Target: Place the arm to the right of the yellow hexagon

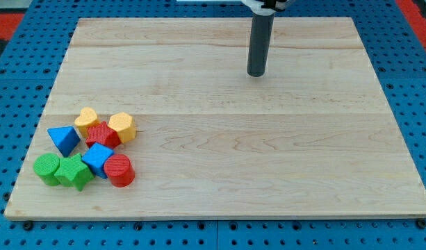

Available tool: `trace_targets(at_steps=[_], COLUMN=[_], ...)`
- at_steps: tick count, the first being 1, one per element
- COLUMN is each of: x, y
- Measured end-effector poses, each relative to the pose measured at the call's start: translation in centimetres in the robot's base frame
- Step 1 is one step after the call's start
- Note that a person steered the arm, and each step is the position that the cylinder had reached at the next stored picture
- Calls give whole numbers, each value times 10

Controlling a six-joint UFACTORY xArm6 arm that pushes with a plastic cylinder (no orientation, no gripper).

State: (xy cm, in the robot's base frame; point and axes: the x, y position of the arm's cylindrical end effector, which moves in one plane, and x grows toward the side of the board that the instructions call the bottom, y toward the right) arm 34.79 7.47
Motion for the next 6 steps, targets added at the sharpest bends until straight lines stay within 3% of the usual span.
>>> trace_targets(at_steps=[6], x=[5], y=[10])
